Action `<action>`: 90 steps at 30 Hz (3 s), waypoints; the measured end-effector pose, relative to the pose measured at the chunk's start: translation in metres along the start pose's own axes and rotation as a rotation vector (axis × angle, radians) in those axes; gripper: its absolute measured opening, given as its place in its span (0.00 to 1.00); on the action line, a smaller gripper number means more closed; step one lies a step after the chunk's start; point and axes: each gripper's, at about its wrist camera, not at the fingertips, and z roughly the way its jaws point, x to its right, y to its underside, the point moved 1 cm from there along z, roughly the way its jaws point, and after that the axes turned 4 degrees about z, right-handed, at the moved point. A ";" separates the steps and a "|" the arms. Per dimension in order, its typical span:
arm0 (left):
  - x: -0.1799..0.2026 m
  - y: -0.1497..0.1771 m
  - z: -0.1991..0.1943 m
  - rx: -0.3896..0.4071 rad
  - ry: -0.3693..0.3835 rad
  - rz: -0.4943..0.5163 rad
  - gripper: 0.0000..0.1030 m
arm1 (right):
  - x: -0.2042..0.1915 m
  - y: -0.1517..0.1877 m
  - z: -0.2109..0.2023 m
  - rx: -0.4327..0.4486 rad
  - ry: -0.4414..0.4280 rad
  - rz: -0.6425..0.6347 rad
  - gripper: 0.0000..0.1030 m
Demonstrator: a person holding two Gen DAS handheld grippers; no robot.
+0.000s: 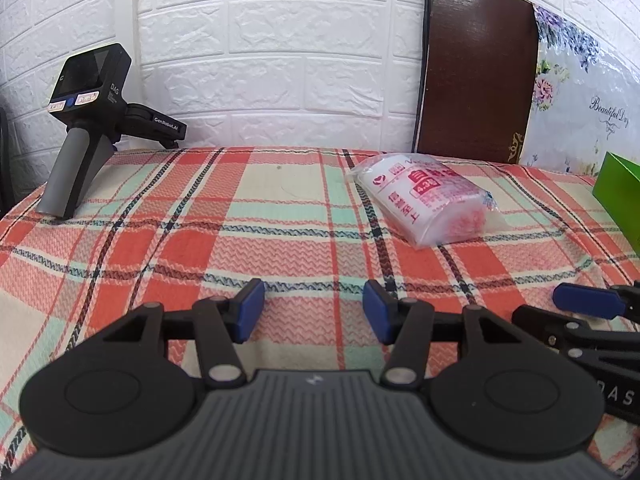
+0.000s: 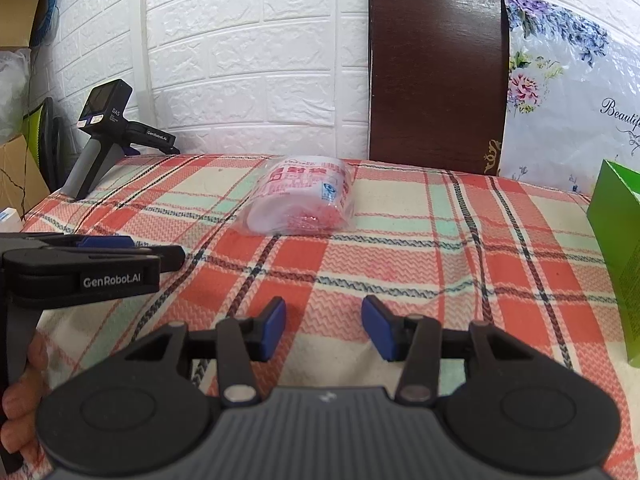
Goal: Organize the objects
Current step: 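Withdraw both grippers toward the clear plastic bag roll, then grasp the clear bag roll with both grippers and lift it, then carry the bag roll over the green box, lower it in, open both grippers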
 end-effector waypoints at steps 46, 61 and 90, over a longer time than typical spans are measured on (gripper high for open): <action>0.040 0.031 -0.057 -0.030 -0.007 0.044 0.78 | 0.072 0.099 -0.153 -0.015 0.079 0.037 0.65; 0.145 0.036 -0.124 -0.288 0.555 -0.074 0.83 | 0.094 0.133 -0.210 0.043 0.049 0.051 0.84; 0.318 0.018 -0.081 -0.360 0.788 0.083 0.71 | 0.186 0.131 -0.214 0.088 0.232 0.243 0.56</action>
